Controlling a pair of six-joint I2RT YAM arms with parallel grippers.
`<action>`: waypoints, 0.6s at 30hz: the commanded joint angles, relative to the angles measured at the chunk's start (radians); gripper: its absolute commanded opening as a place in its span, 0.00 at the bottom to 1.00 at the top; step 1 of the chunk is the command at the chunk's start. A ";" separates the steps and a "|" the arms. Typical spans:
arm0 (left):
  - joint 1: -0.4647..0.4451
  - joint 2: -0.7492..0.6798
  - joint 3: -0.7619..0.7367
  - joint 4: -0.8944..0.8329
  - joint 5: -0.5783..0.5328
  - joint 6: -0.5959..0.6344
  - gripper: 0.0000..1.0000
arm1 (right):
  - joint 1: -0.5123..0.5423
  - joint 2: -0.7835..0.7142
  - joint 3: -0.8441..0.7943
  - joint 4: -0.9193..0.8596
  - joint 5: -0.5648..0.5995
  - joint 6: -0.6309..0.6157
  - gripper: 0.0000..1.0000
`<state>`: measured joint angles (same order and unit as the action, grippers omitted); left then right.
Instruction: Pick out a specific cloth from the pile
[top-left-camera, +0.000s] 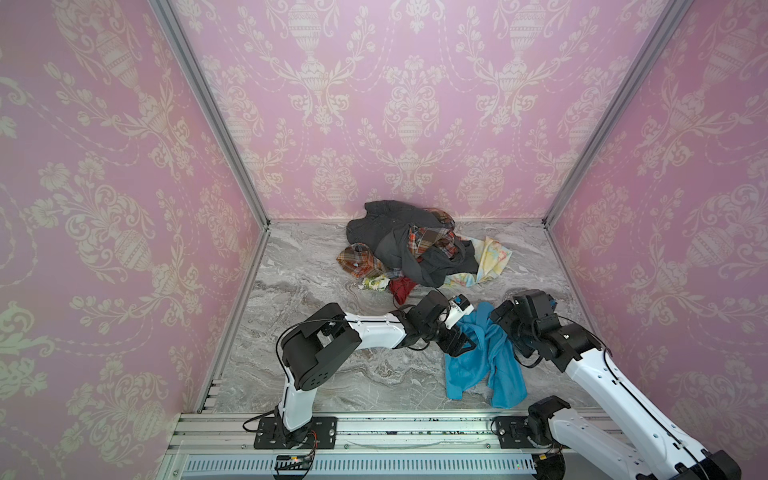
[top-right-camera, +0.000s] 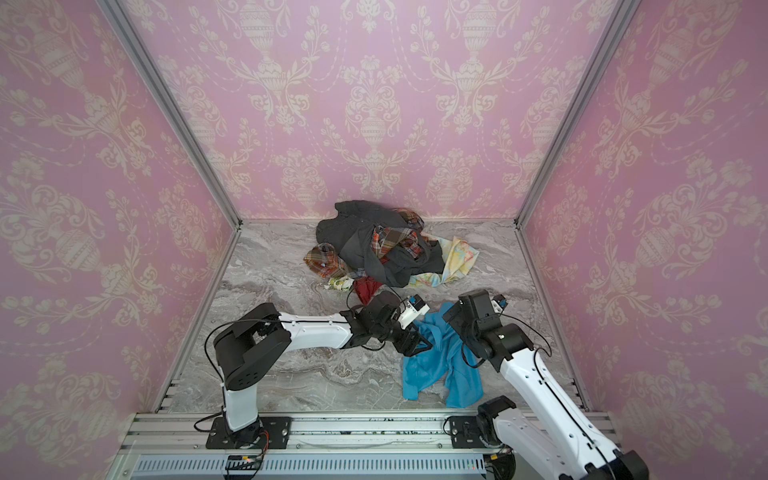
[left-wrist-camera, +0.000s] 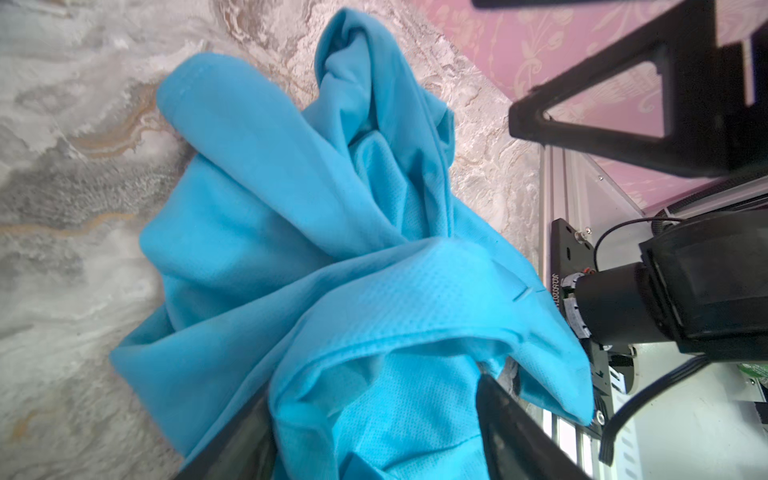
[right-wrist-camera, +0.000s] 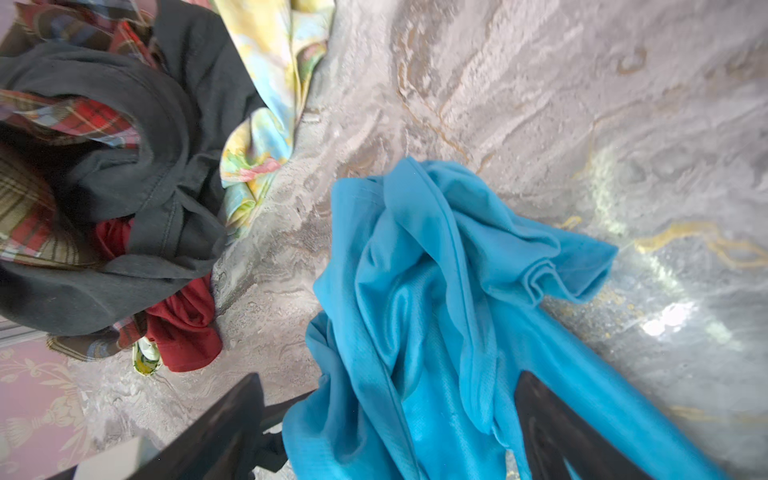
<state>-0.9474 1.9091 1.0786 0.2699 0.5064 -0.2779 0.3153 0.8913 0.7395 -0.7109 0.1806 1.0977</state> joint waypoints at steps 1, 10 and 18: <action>-0.004 -0.066 -0.020 0.041 0.006 0.018 0.77 | -0.007 0.017 0.063 -0.083 0.062 -0.119 0.96; -0.004 -0.154 -0.119 0.059 0.088 0.026 0.76 | -0.044 0.040 0.093 -0.029 -0.049 -0.253 0.96; 0.002 -0.322 -0.284 0.057 0.063 0.042 0.74 | -0.015 0.197 0.174 0.027 -0.193 -0.412 0.85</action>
<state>-0.9474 1.6836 0.8402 0.3305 0.5701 -0.2745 0.2810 1.0519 0.8719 -0.7231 0.0635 0.7807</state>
